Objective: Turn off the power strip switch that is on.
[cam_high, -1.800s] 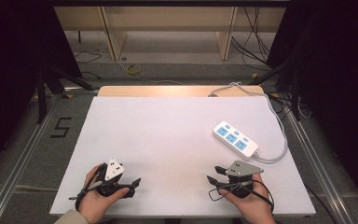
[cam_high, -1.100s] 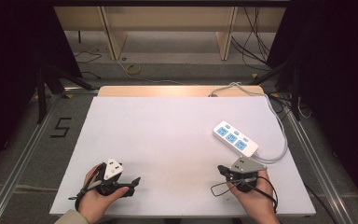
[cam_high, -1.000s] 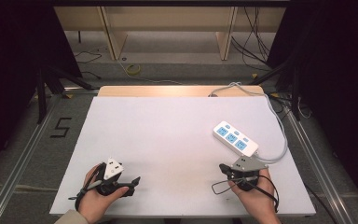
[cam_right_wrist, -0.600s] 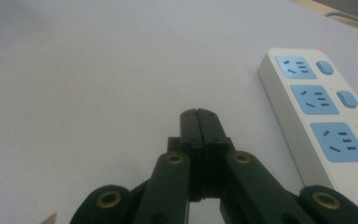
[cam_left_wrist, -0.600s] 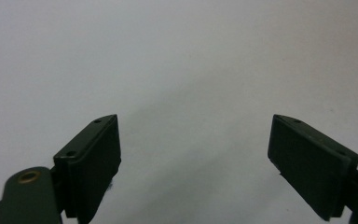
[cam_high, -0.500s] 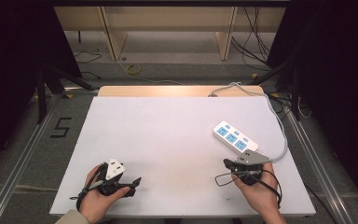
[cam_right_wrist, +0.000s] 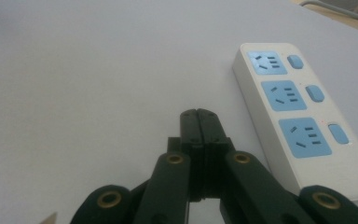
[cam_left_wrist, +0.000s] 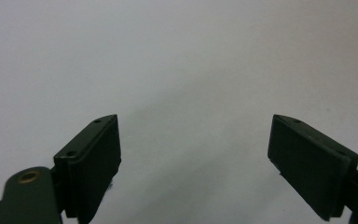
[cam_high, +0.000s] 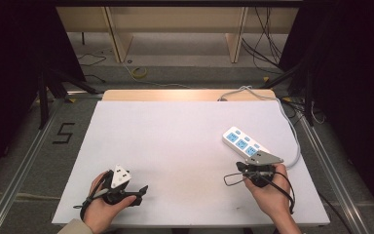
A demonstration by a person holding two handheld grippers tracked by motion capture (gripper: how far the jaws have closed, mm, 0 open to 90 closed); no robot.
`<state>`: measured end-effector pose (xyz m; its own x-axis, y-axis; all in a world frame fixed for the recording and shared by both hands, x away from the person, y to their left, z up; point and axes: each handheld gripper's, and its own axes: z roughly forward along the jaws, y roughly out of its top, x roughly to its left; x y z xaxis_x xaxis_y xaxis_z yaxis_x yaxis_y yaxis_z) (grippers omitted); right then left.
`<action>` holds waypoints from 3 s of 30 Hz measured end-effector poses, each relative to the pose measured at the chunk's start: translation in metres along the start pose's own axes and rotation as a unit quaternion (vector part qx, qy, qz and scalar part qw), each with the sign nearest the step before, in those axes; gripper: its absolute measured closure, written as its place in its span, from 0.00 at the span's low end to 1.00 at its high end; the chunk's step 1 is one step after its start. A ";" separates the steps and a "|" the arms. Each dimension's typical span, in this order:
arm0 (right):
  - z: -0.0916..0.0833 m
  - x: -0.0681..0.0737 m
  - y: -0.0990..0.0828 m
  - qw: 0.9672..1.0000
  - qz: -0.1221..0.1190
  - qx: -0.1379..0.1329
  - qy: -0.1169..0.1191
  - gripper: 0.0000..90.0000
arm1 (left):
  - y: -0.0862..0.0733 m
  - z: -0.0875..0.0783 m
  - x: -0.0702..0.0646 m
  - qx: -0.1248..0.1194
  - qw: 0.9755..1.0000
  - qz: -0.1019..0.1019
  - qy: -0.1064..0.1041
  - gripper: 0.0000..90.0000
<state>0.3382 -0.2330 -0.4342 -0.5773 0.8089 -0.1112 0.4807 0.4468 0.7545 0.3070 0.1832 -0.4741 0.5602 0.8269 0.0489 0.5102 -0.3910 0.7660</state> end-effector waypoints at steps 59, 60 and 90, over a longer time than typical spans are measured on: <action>0.011 -0.041 0.021 0.997 0.032 0.045 -0.054 1.00 | 0.002 0.002 -0.001 -0.002 1.000 0.002 0.004 0.19; 0.011 -0.042 0.021 0.997 0.030 0.046 -0.055 1.00 | 0.002 0.002 -0.001 -0.002 1.000 0.003 0.004 0.19; 0.019 -0.060 0.022 0.994 0.037 0.077 -0.071 1.00 | 0.003 0.001 -0.002 -0.006 1.000 0.004 0.010 0.19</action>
<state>0.3959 -0.2641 -0.4229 -0.4427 0.8829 -0.1568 0.6202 0.4277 0.6576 0.3080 0.1801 -0.4731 0.5505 0.8321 0.0677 0.4977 -0.3921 0.7736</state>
